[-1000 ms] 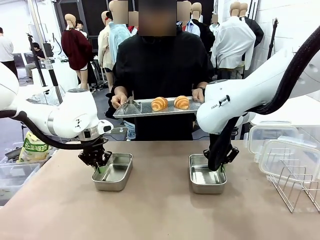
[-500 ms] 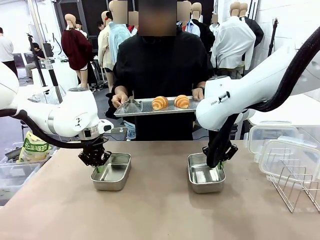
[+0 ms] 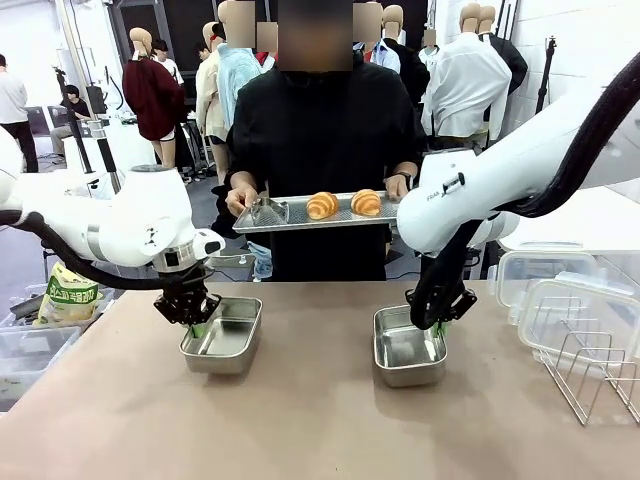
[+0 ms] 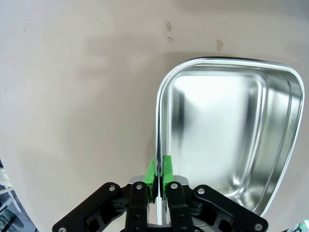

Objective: Place the bread in airtight containers.
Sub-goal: Lift both Airtight Container.

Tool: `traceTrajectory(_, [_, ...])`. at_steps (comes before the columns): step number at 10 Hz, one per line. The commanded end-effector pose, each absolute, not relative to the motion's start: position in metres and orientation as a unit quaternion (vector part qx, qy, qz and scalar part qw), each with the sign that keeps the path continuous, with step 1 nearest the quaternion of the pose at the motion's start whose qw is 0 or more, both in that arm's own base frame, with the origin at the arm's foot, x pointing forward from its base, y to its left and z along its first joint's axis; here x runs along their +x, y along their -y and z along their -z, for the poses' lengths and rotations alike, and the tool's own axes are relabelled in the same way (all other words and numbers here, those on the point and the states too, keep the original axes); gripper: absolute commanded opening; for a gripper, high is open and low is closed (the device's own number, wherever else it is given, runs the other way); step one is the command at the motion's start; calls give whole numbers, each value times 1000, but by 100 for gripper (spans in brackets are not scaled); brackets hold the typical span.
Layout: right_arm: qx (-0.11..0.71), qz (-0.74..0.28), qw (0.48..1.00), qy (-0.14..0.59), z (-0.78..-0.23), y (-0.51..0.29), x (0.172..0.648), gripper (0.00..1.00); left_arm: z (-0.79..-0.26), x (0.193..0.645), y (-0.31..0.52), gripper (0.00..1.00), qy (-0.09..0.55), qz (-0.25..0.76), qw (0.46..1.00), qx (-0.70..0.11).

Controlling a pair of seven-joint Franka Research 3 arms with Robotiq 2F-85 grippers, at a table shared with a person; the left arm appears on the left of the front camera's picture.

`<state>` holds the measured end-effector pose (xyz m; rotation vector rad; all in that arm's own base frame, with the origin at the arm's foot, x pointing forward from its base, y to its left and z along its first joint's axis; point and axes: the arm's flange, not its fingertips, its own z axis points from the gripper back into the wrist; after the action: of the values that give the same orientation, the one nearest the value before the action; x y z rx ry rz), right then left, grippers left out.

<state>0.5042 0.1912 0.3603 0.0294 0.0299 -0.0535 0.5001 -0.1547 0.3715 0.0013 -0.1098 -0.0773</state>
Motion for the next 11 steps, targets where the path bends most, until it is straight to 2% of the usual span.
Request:
traceTrajectory(1, [77,-7,997,3,-394,-174,462,0,-419,465,151,0,76,5,997,-25])
traceTrajectory(5, [105,-36,991,75,-473,-152,426,0,-494,435,155,0,111,0,993,-45])
traceTrajectory(7, [121,-44,988,83,-513,-143,414,0,-517,429,163,0,115,-1,992,-53])
traceTrajectory(11, [150,-18,985,87,-541,-122,420,0,-521,423,161,0,111,-10,992,-57])
